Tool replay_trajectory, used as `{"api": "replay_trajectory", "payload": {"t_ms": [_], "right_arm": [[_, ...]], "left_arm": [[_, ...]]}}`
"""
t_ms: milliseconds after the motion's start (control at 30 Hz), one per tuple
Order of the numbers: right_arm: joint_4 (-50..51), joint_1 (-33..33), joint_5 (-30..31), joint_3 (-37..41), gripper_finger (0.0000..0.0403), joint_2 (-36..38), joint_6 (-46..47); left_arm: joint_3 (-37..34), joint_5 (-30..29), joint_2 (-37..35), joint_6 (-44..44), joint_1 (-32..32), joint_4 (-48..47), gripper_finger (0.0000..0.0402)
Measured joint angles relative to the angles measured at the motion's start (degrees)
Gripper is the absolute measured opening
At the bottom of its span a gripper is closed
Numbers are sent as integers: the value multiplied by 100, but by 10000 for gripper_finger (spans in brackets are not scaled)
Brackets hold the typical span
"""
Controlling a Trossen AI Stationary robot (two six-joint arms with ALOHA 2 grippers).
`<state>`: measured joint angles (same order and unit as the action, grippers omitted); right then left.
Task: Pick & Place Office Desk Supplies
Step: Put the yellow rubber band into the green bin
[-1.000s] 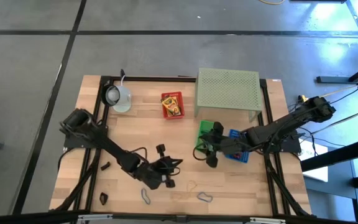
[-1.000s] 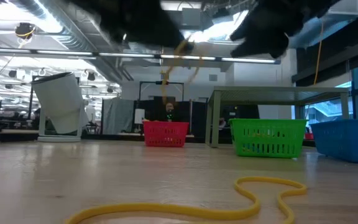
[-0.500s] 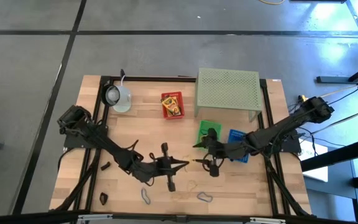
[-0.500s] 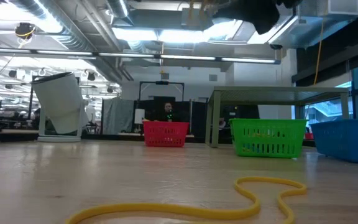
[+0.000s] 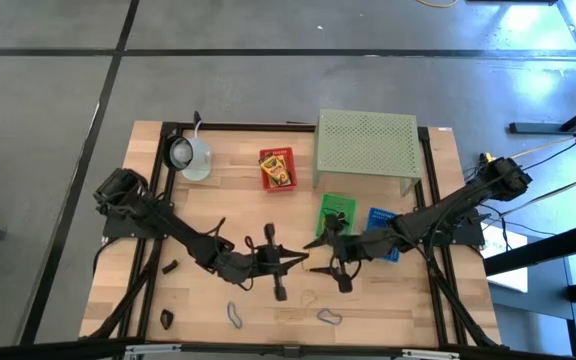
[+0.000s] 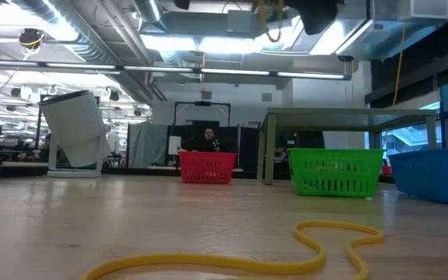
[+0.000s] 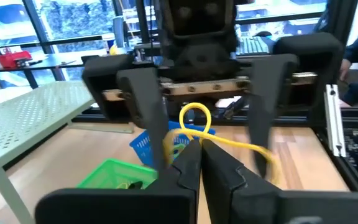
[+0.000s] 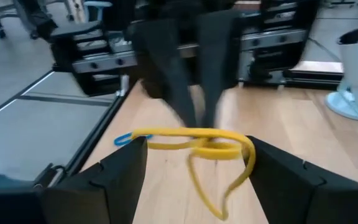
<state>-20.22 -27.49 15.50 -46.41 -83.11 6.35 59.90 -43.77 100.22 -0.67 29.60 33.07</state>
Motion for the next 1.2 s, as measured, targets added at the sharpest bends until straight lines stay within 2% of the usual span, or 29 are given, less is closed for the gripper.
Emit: {"api": "replay_trajectory", "payload": {"t_ms": [433, 600, 800, 1133, 1200], "right_arm": [[4, 4, 36, 2, 265, 0, 6], [1, 4, 36, 2, 245, 0, 94], [-1, 4, 11, 2, 186, 0, 284], [6, 15, -32, 7, 28, 0, 518], [6, 15, -29, 7, 8, 0, 517]], "left_arm": [[7, 35, 2, 0, -275, 21, 7], [7, 35, 7, 183, -267, 49, 7], [7, 34, 11, 279, -266, 198, 8], [7, 3, 11, 400, -275, 281, 8], [7, 19, 11, 400, -273, 279, 8]]}}
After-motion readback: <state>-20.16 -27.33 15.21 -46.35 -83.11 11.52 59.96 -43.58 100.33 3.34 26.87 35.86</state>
